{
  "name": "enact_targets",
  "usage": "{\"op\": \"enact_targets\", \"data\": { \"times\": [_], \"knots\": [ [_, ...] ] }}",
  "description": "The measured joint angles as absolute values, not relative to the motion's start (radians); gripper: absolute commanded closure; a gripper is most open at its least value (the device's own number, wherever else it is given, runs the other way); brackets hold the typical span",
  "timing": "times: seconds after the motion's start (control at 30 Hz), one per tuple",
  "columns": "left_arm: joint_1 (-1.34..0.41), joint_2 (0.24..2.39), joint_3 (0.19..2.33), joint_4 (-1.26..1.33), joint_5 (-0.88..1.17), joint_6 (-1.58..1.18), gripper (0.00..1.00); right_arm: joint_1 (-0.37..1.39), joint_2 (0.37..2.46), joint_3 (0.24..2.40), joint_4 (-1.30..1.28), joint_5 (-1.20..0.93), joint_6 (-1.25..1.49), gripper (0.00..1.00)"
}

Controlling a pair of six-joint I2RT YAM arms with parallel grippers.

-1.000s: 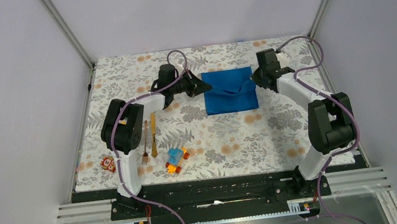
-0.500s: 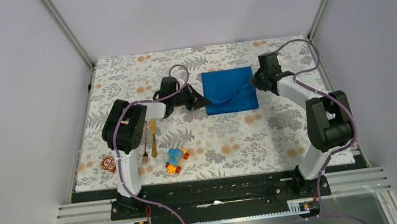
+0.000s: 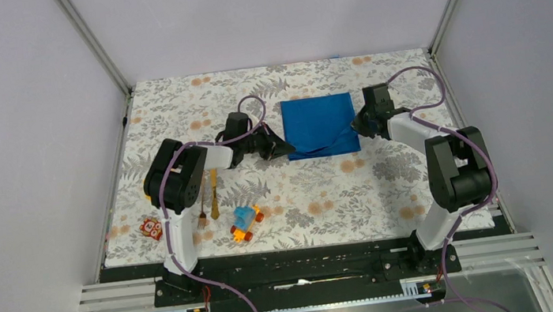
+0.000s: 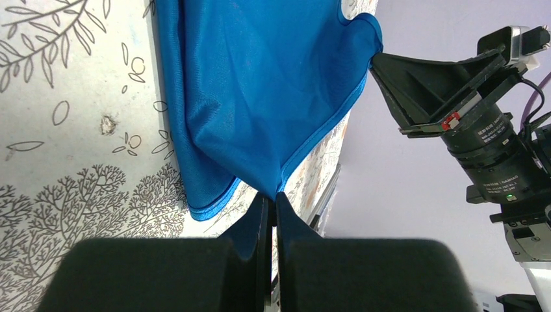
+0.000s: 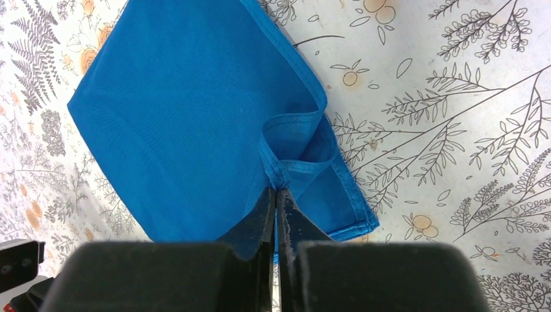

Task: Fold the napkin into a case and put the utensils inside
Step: Smooth out the square-folded napkin at the center of the board.

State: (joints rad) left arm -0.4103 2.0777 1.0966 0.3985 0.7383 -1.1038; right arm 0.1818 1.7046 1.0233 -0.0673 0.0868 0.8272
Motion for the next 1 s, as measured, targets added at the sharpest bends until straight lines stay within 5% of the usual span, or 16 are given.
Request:
{"op": "enact_targets", "data": {
  "times": [0.13, 0.2, 0.37, 0.5, 1.0],
  "knots": [
    [-0.410, 2.077, 1.097, 0.392, 0.738, -1.099, 1.00, 0.181, 1.690, 1.023, -0.085, 0.059, 0.827, 0.95],
    [-0.410, 2.071, 1.089, 0.395, 0.738, -1.099, 1.00, 0.181, 1.676, 1.020, -0.109, 0.041, 0.831, 0.80],
    [-0.416, 2.064, 1.042, 0.419, 0.743, -1.103, 1.00, 0.180, 1.593, 0.974, -0.215, 0.013, 0.836, 0.23],
    [-0.423, 2.064, 0.985, 0.444, 0.746, -1.116, 1.00, 0.173, 1.533, 0.938, -0.300, -0.005, 0.854, 0.05],
    [-0.440, 2.064, 0.907, 0.550, 0.750, -1.163, 1.00, 0.162, 1.676, 1.101, -0.574, 0.044, 1.029, 0.33]
  ]
}}
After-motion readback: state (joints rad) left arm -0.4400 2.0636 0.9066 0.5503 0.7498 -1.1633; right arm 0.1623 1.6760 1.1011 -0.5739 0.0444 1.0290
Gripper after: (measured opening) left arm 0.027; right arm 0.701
